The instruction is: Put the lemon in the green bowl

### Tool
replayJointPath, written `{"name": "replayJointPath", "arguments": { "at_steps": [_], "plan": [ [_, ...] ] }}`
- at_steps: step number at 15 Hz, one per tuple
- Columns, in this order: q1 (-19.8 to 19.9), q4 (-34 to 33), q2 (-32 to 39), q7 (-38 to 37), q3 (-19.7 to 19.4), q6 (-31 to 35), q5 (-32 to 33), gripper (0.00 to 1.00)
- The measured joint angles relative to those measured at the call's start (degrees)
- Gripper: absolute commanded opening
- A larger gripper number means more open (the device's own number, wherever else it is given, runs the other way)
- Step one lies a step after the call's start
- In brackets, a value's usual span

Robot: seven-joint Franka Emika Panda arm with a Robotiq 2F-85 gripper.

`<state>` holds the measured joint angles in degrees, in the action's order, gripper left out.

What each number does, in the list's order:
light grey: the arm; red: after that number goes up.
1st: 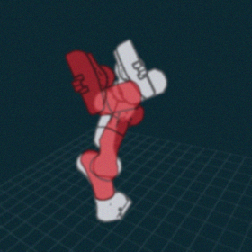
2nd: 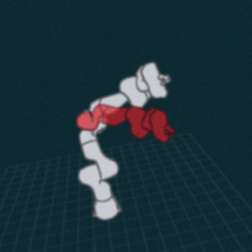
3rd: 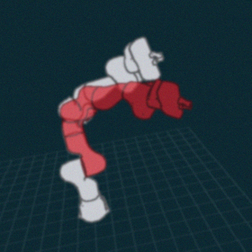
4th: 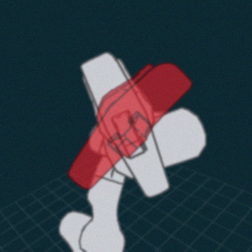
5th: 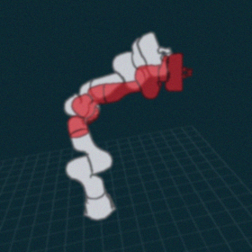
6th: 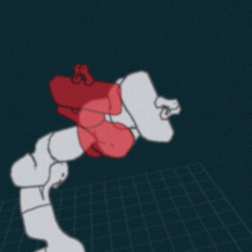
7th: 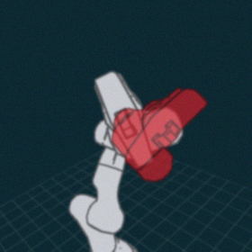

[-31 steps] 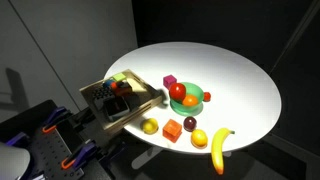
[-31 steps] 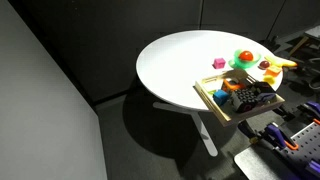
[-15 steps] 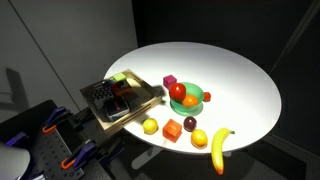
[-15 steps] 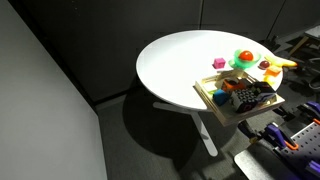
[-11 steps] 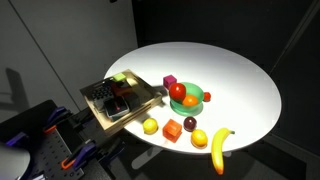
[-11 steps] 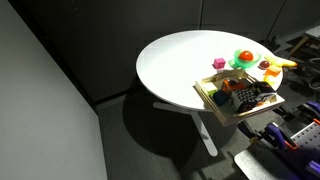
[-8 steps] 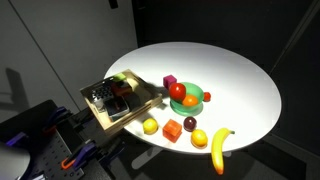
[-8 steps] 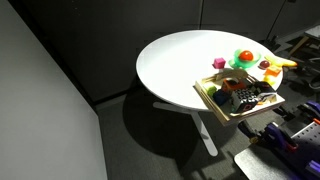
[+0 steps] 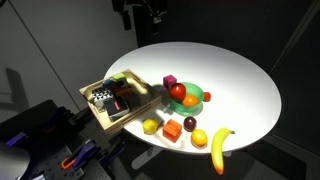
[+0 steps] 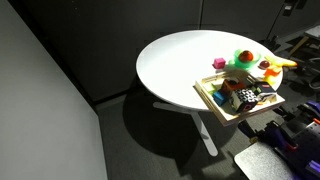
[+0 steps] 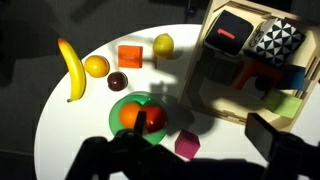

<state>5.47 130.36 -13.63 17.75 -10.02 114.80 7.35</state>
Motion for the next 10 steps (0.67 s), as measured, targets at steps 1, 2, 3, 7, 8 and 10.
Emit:
{"name": "replayJointPath", "arguments": {
  "at_steps": [1, 2, 3, 7, 8, 10],
  "plan": [
    [0.21, 0.08, 0.96, 0.51, -0.19, 0.75, 0.0, 1.0],
    [0.47, 0.14, 1.91, 0.91, -0.33, 1.34, 0.0, 1.0],
    [0.74, 0.21, 2.82, 1.31, -0.5, 1.88, 0.0, 1.0],
    [1.89, 0.73, 6.17, 2.85, -1.1, 4.93, 0.0, 1.0],
    [2.22, 1.06, 6.91, 3.09, -1.18, 6.33, 0.0, 1.0],
    [2.68, 2.06, 8.2, 3.78, -1.36, 9.8, 0.0, 1.0]
  ]
}}
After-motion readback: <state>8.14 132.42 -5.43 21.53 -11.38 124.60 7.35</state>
